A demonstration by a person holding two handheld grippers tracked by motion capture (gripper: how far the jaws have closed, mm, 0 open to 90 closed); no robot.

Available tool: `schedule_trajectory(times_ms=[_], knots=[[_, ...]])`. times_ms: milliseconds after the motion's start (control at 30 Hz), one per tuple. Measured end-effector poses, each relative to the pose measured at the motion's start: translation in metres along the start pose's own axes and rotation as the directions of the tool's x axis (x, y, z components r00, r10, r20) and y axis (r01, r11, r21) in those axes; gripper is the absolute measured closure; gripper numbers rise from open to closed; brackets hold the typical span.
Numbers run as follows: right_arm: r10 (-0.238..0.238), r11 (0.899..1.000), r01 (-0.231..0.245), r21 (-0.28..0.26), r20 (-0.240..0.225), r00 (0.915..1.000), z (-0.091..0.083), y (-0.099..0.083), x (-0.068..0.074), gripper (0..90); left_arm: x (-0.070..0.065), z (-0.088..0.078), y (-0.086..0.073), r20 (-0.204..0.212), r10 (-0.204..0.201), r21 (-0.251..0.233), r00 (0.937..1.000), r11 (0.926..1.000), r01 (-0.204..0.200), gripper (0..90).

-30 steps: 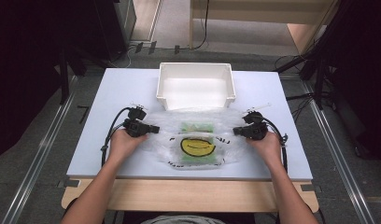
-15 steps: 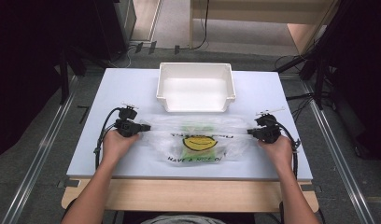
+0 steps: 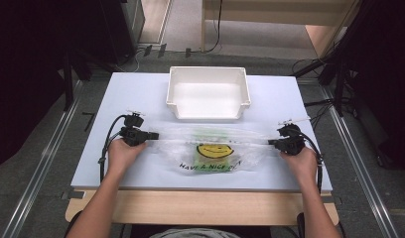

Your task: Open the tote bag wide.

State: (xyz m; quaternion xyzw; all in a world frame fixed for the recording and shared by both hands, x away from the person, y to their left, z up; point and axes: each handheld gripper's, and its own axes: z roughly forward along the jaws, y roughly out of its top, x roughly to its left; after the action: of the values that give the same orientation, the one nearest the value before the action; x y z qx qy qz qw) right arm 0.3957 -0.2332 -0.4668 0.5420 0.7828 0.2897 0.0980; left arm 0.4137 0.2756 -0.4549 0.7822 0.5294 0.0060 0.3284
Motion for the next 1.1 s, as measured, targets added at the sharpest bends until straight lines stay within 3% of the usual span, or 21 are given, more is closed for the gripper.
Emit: schedule_trajectory(times_ms=[167, 233, 300, 433, 667, 867, 933, 1100], knots=[[-0.015, 1.0, 0.015, 0.004, 0.03, 0.9994, 0.002, 0.004, 0.005, 90.0, 0.0, 0.0, 0.001, -0.003, -0.014, 0.005, 0.9999, 0.9999, 0.014, 90.0], [0.02, 1.0, -0.02, 0.015, -0.001, 0.9998, 0.003, 0.007, 0.005, 90.0, 0.001, -0.001, 0.001, 0.06, -0.065, 0.017, 0.9961, 0.9978, 0.064, 90.0], [0.042, 0.999, -0.041, 0.018, -0.071, 0.9966, 0.005, 0.008, 0.005, 90.0, -0.003, -0.002, 0.003, 0.053, -0.028, 0.01, 0.9982, 0.9996, 0.028, 90.0], [-0.01, 1.0, 0.011, 0.013, -0.054, 0.9985, 0.003, 0.009, 0.012, 90.0, -0.01, -0.007, 0.005, 0.055, 0.009, -0.004, 0.9984, 1.0, -0.009, 90.0], [-0.033, 0.998, 0.027, -0.058, -0.103, 0.9941, -0.015, 0.013, 0.022, 88.4, -0.025, -0.015, 0.008, 0.05, 0.082, -0.016, 0.9954, 0.9966, -0.081, 85.0], [-0.055, 0.995, 0.044, -0.085, -0.13, 0.9899, -0.023, 0.018, 0.03, 84.2, -0.035, -0.018, 0.012, 0.089, 0.097, -0.031, 0.9913, 0.995, -0.095, 69.1], [-0.076, 0.993, 0.061, -0.103, -0.156, 0.9848, -0.025, 0.021, 0.035, 81.2, -0.041, -0.016, 0.015, 0.106, 0.109, -0.023, 0.9884, 0.994, -0.107, 64.4], [-0.096, 0.991, 0.08, -0.108, -0.159, 0.9826, -0.024, 0.026, 0.043, 77.3, -0.047, -0.014, 0.017, 0.115, 0.133, -0.027, 0.9845, 0.9911, -0.131, 54.6]])
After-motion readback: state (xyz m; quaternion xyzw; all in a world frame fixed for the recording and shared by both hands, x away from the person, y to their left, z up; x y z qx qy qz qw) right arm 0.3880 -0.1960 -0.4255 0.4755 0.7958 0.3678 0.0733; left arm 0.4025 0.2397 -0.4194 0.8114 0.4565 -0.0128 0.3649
